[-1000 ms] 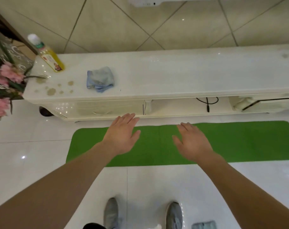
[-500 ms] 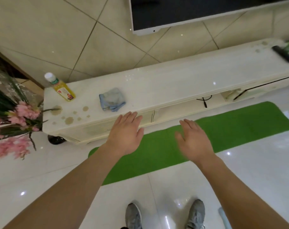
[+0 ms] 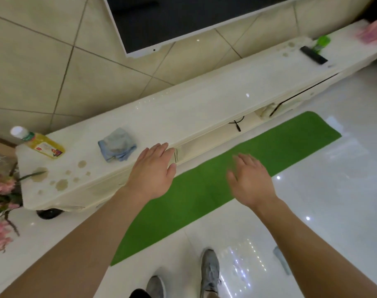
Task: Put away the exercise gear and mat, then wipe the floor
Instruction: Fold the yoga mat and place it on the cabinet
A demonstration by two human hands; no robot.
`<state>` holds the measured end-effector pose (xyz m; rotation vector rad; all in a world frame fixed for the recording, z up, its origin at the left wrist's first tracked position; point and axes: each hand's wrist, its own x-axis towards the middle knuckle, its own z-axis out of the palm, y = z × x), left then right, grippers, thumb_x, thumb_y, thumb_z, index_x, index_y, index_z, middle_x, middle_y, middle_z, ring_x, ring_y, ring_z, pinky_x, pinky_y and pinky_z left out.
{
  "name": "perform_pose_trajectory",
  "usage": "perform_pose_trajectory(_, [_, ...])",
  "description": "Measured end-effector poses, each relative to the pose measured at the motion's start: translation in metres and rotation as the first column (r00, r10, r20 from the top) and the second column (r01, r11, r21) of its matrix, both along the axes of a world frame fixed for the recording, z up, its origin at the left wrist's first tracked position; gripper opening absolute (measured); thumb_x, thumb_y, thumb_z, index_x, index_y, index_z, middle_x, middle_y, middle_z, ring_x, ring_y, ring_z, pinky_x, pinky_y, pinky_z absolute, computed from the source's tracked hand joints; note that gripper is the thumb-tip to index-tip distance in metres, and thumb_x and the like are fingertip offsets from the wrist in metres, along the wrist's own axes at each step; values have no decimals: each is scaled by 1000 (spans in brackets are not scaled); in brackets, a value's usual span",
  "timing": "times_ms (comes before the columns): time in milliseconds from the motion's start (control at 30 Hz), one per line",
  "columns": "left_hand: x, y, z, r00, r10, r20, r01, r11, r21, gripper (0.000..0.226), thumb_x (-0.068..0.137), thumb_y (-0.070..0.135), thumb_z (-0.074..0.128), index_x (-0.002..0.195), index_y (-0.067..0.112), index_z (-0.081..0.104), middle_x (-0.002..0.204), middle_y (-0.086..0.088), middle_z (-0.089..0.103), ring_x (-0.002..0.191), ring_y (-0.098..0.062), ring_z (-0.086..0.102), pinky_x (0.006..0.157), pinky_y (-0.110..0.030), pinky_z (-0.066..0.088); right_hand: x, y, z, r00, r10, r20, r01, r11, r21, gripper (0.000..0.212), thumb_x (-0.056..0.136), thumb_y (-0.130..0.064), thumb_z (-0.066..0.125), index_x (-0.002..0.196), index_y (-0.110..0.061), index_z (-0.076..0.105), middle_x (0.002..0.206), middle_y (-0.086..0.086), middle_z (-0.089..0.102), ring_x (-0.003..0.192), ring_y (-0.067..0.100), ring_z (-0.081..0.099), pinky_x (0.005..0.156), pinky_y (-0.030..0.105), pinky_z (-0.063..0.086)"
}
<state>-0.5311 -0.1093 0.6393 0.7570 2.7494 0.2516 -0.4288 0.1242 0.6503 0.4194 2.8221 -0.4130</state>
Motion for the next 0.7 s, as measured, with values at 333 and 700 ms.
perform_pose_trajectory(333, [-32,-73,-5,990,-135,36,131,988,78,51,102,33,39,150,15,36,159,-6,30,147,-24,25,121,-41,18,7,-93,-1,980,-197,-9,197,980,35,46,98,-31,37,133,-3,49,142,15,47,135,31,37,114,41,29])
perform_pose_trajectory(700, [-29,-153,1,946,-324,12,324,945,40,50,102,33,39,149,16,39,158,-7,34,147,-24,26,121,-43,17,49,-194,9,920,-389,-40,389,921,-8,64,93,-41,25,142,-4,42,147,13,44,138,29,35,115,40,28])
